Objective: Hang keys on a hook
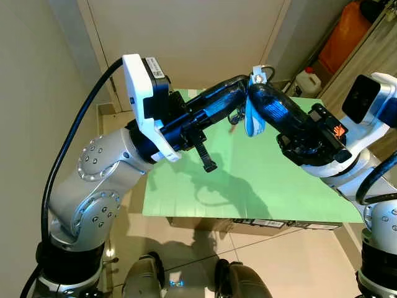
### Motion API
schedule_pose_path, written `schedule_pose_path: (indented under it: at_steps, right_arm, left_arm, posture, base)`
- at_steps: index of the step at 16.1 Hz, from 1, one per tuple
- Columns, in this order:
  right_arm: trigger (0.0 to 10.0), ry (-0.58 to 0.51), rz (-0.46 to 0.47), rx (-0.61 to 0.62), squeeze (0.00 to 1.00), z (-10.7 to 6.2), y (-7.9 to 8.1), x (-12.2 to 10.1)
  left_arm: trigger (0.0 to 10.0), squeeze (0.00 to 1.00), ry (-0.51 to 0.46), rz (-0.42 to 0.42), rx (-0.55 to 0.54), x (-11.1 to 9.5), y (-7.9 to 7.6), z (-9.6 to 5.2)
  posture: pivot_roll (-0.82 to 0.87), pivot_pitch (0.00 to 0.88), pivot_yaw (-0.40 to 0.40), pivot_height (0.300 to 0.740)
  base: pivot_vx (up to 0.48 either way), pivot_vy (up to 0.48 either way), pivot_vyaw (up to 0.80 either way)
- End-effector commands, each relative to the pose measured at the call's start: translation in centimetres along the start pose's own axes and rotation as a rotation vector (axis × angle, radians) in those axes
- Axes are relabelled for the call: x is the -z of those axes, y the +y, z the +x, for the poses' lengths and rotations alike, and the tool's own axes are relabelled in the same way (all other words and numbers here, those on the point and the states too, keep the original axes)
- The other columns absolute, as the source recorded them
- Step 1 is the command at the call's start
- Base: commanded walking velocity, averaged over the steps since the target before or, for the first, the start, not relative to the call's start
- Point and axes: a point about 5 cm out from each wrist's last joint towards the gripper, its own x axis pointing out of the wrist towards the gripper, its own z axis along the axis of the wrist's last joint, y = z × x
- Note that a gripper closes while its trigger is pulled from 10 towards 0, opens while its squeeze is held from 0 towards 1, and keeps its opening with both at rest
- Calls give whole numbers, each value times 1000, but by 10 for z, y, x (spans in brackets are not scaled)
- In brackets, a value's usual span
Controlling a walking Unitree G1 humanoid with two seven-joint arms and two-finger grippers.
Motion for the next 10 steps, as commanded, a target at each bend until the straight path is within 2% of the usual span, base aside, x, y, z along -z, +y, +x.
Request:
schedule_pose_path:
  at_steps: [1,2,3,4,5,10]
  right_arm:
    - [0,72,16,-67,0,10,11,11]
    - [1176,73,-12,-46,0,10,9,11]
    - [4510,73,-23,-32,0,10,7,11]
    - [10000,54,-43,-6,102,11,4,10]
    - [10000,9,-41,24,1000,11,0,6]
    - [10000,49,-78,10,1000,8,2,6]
  left_arm:
    - [0,0,2,-15,48,1,-8,5]
    - [0,0,-3,-11,42,1,-7,6]
    - [0,0,-4,-9,40,0,-7,6]
    - [0,0,-6,-6,34,0,-6,6]
    - [0,0,-5,-3,32,0,-6,6]
    - [0,0,-19,-2,24,-2,-6,5]
  posture:
    - [2,153,-70,740]
    - [2,153,-70,740]
    - [2,153,-70,740]
    - [2,153,-70,740]
    - [3,155,-71,740]
    - [7,157,-72,740]
  base:
    - [0,0,0]
    - [0,0,0]
    - [0,0,0]
    - [0,0,0]
    - [0,0,0]
    - [0,0,0]
